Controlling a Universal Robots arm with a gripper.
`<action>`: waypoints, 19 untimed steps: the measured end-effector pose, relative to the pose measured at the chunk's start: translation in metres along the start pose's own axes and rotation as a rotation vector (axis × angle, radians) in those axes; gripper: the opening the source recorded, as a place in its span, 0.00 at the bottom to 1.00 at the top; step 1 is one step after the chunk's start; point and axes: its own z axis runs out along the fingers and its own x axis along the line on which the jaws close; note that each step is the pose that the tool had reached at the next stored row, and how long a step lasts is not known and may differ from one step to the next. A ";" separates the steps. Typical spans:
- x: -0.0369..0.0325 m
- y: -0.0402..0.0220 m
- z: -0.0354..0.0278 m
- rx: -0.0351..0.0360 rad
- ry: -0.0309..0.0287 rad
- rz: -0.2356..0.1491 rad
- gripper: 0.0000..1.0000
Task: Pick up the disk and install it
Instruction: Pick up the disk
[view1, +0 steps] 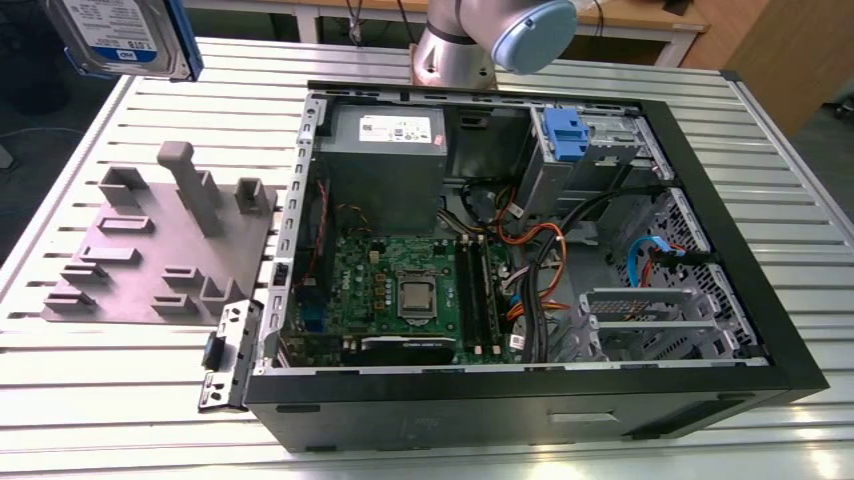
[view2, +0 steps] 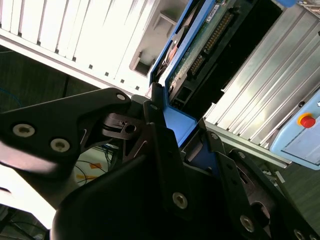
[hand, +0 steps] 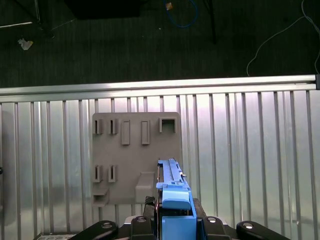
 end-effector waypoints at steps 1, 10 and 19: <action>0.0000 -0.0001 0.0000 0.0000 0.0000 0.000 0.36; -0.0002 -0.0039 0.0000 0.0001 0.0000 0.000 0.36; -0.0003 -0.0055 -0.0001 0.0000 0.0000 0.000 0.36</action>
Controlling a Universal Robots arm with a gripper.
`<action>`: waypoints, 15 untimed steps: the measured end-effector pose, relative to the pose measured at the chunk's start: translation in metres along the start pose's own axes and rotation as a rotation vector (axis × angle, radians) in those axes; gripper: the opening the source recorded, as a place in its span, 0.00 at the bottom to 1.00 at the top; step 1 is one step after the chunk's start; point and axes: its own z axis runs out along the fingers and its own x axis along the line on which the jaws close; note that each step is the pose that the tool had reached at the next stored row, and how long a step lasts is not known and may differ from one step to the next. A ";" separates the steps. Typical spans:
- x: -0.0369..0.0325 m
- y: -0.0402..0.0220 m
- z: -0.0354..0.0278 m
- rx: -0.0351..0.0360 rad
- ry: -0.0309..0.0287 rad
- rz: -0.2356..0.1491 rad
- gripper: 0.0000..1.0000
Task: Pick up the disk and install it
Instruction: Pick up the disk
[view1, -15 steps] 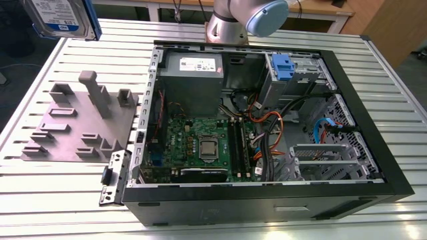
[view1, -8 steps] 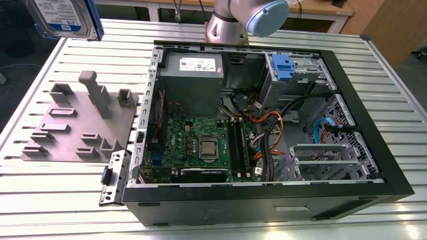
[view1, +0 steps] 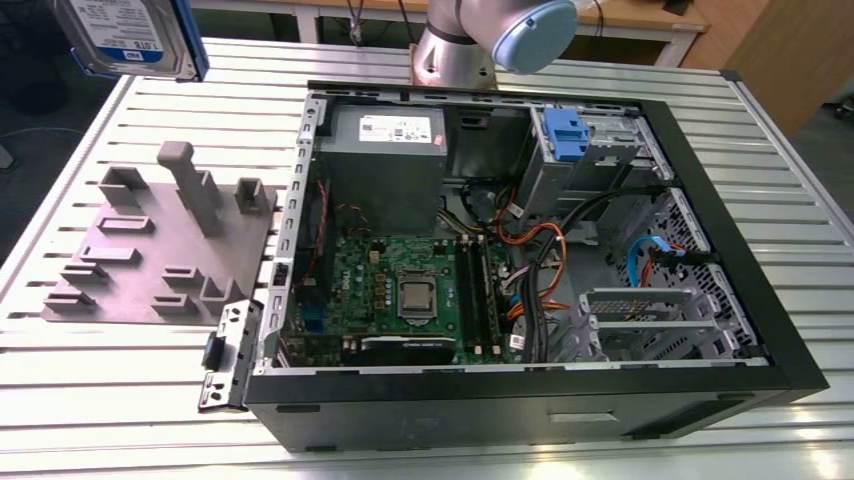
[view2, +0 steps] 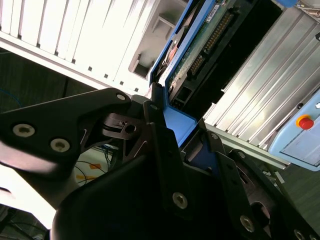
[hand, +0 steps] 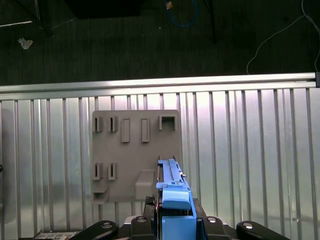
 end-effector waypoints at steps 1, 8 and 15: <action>0.0000 0.0000 0.0000 0.0000 0.0000 0.000 0.36; 0.0051 -0.0009 0.0000 0.0002 0.0016 0.000 0.36; 0.0076 -0.0014 0.0000 0.0002 0.0039 0.000 0.36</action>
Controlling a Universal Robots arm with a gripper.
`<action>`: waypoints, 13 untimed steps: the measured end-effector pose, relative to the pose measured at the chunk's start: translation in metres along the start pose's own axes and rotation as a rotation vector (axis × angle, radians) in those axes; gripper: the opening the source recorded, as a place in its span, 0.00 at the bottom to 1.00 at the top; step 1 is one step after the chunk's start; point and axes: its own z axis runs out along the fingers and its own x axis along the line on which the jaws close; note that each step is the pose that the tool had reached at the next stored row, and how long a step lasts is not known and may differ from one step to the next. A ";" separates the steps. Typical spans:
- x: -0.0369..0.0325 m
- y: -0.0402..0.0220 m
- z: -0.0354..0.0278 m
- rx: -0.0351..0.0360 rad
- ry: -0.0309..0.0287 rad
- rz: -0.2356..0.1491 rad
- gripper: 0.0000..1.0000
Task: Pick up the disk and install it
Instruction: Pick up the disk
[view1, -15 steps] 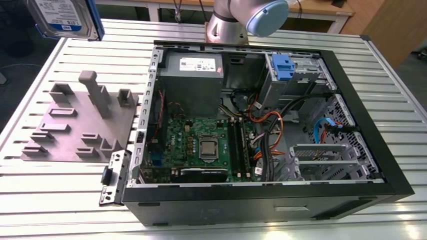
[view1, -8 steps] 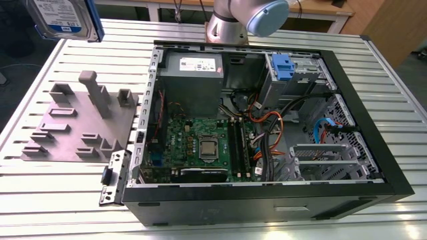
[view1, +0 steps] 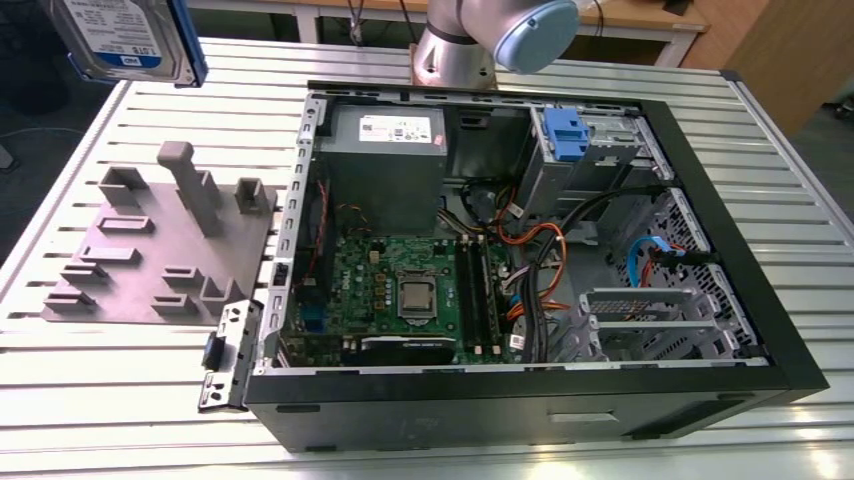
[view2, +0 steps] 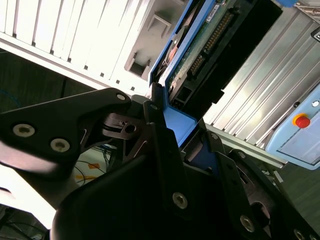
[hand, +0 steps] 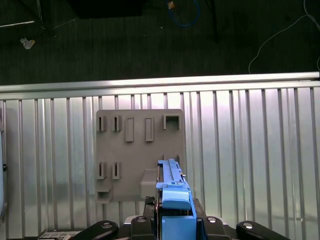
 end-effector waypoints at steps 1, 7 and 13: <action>0.0000 0.0000 0.0000 0.0000 0.0000 0.000 0.36; 0.0000 -0.0006 0.0000 0.0000 -0.0001 0.000 0.36; -0.0004 -0.0067 -0.0001 0.0000 0.0000 0.000 0.36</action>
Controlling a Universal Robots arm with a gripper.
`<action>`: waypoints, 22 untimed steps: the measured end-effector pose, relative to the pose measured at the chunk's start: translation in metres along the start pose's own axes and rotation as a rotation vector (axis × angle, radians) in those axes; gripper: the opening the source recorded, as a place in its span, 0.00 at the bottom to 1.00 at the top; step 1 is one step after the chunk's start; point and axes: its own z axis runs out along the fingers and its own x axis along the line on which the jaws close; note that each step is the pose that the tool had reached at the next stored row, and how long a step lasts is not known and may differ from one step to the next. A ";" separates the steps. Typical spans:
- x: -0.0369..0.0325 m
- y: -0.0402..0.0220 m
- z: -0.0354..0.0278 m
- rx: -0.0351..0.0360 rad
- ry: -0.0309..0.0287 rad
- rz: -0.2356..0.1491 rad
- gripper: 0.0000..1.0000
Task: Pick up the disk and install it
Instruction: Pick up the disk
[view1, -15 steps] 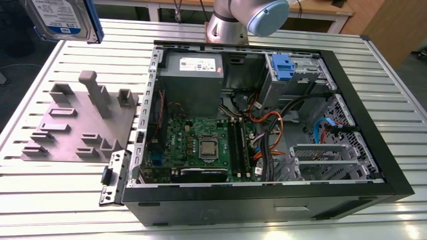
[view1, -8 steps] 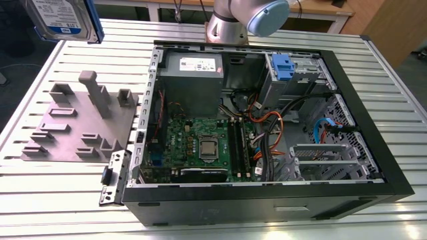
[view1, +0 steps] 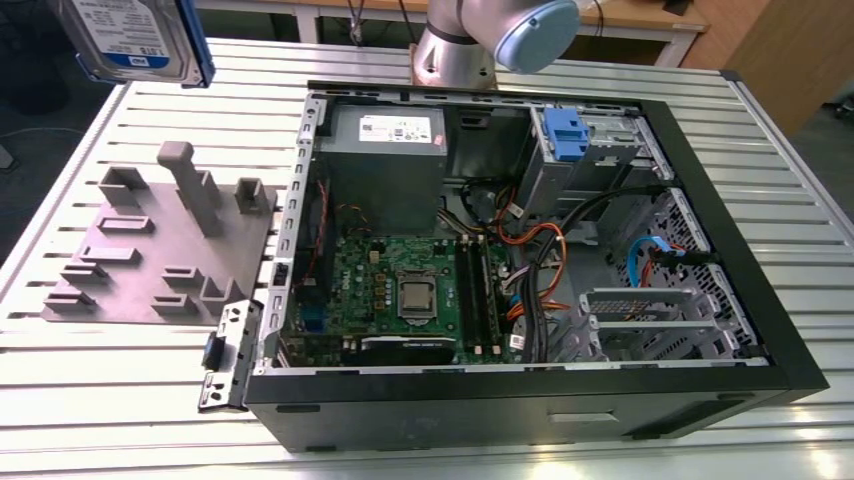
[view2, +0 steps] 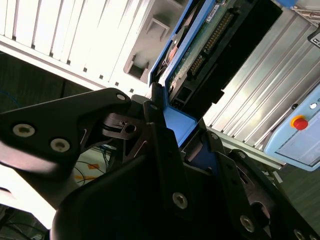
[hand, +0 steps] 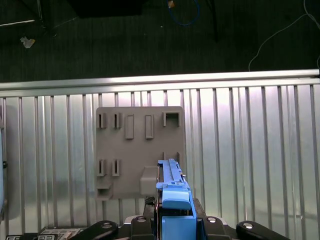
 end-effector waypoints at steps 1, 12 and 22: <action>0.0000 -0.0005 0.0000 0.0000 0.0000 0.000 0.36; 0.0004 -0.0048 -0.0001 -0.0001 0.0001 0.000 0.36; 0.0056 -0.0059 -0.0001 0.0000 0.0000 0.000 0.36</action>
